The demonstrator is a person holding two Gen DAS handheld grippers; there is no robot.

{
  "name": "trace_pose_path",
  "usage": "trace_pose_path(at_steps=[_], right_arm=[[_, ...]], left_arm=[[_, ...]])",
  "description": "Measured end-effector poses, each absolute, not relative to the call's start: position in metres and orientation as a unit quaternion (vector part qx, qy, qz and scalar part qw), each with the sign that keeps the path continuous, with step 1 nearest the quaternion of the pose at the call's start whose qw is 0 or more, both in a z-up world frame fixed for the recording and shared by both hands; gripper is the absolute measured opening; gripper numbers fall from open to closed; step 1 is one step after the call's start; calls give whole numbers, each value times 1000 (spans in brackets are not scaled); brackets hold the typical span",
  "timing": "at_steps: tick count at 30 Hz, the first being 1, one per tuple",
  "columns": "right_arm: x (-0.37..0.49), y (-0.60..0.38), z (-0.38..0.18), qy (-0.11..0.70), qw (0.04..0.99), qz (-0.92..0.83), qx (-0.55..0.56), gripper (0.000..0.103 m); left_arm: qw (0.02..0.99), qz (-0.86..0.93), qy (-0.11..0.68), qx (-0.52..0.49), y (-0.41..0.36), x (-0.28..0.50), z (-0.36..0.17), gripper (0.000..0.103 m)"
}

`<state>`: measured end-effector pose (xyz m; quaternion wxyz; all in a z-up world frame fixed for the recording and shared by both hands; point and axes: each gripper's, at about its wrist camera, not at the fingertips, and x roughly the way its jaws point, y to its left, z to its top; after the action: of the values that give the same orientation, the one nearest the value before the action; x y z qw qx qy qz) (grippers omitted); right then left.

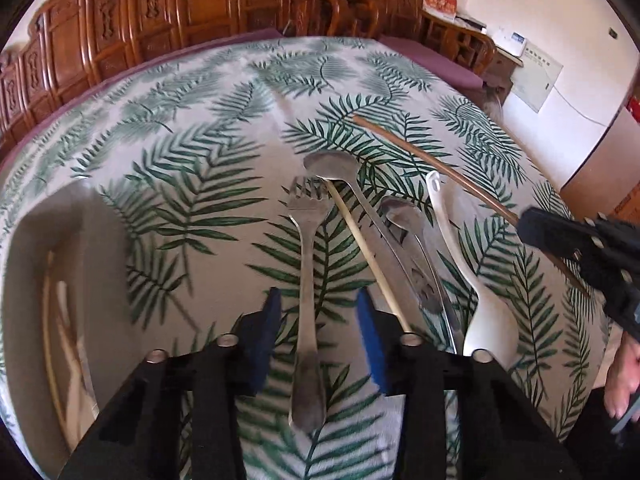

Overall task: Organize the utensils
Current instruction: 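Grasp a wooden chopstick with the right gripper while the left gripper grasps a metal fork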

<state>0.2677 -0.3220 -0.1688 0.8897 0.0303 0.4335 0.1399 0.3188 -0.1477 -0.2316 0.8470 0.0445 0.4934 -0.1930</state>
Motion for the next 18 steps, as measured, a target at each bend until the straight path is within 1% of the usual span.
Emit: trace_pose_path(at_steps=[4, 11, 12, 14, 15, 18], right_arm=[[269, -323, -170, 433, 890, 139, 34, 6], [270, -322, -170, 432, 890, 143, 37, 6], [270, -322, -170, 431, 890, 143, 37, 6], [269, -322, -169, 430, 890, 144, 38, 6], [270, -322, -169, 431, 890, 144, 39, 6], [271, -320, -169, 431, 889, 147, 39, 6]], left_arm=[[844, -178, 505, 40, -153, 336, -240, 28], [853, -159, 493, 66, -162, 351, -242, 27], [854, -157, 491, 72, -163, 352, -242, 25], [857, -152, 485, 81, -164, 353, -242, 19], [857, -158, 485, 77, -164, 353, -242, 10], [856, -157, 488, 69, -158, 349, -241, 9]])
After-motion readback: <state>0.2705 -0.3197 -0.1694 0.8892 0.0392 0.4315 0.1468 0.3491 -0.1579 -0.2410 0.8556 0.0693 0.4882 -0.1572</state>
